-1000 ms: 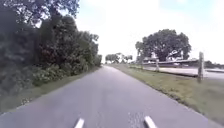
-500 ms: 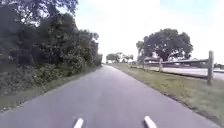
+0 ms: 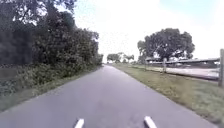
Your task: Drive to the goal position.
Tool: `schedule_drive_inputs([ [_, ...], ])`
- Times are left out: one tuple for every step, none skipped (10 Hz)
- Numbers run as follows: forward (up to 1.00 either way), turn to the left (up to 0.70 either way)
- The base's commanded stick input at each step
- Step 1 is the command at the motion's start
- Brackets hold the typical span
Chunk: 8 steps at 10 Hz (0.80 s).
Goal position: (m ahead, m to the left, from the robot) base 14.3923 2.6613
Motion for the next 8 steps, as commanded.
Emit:
schedule_drive_inputs([
  [0.70,0.00],
  [0.70,0.00],
  [0.70,0.00],
  [0.70,0.00],
  [0.70,0.00],
  [0.70,0.00],
  [0.70,0.00],
  [0.70,0.00],
])
